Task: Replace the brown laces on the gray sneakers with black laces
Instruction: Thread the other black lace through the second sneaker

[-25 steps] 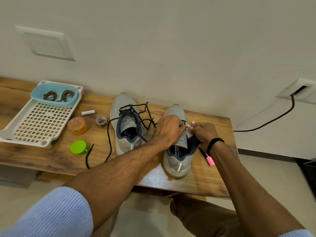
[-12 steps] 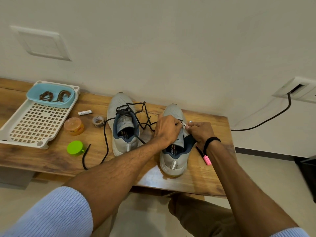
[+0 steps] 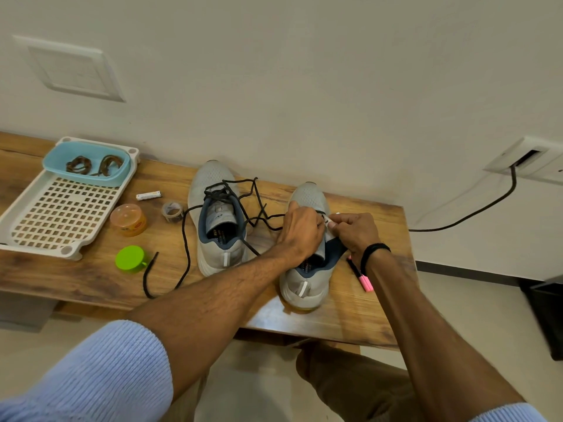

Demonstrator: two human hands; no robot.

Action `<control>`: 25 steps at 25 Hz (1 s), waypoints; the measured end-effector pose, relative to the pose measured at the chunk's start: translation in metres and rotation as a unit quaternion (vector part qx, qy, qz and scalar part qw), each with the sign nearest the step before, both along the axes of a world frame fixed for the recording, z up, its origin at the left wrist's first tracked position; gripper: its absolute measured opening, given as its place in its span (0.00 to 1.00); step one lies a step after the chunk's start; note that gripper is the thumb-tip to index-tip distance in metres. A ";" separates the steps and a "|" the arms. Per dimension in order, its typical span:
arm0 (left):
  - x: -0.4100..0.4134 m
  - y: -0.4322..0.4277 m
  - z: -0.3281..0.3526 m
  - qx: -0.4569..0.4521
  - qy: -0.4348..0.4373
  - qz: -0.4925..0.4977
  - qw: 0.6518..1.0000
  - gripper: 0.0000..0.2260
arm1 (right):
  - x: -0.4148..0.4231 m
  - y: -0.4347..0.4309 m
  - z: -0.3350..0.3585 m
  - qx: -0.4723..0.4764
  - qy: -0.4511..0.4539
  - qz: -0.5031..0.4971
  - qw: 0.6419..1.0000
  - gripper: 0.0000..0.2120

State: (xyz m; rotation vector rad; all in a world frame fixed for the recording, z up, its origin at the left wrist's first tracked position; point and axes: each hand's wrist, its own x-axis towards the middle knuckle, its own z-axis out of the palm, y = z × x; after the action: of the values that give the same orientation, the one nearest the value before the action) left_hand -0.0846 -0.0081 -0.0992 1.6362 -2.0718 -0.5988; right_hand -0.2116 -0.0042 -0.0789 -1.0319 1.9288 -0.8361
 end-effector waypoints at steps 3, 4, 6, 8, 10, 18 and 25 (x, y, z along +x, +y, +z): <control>-0.003 0.002 0.000 -0.012 0.014 -0.015 1.000 0.17 | 0.001 0.004 0.010 -0.025 0.076 0.055 0.995 0.10; -0.003 0.001 0.002 -0.015 0.004 -0.021 1.000 0.16 | 0.002 0.006 0.013 -0.032 0.097 0.074 0.992 0.10; 0.000 -0.002 0.007 -0.016 -0.010 -0.038 0.999 0.15 | 0.005 0.009 0.017 -0.044 0.135 0.102 0.985 0.09; 0.001 -0.003 0.014 -0.031 -0.024 -0.059 0.997 0.15 | 0.006 0.010 0.020 -0.048 0.162 0.126 0.978 0.08; 0.000 -0.004 0.014 -0.039 -0.050 -0.073 0.995 0.14 | 0.007 0.009 0.019 -0.044 0.191 0.154 0.969 0.10; 0.007 -0.011 0.014 -0.051 -0.003 -0.034 0.998 0.07 | -0.001 0.008 0.023 0.008 0.144 0.085 0.986 0.09; 0.010 -0.009 0.013 -0.016 0.023 0.000 1.000 0.05 | 0.004 0.011 0.026 0.004 0.126 0.063 0.990 0.02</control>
State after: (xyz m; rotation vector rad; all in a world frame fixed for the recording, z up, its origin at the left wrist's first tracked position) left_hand -0.0746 -0.0172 -0.0861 1.5893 -2.0386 -0.5953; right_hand -0.2078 0.0063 -0.0529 -1.2915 2.0480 -0.6528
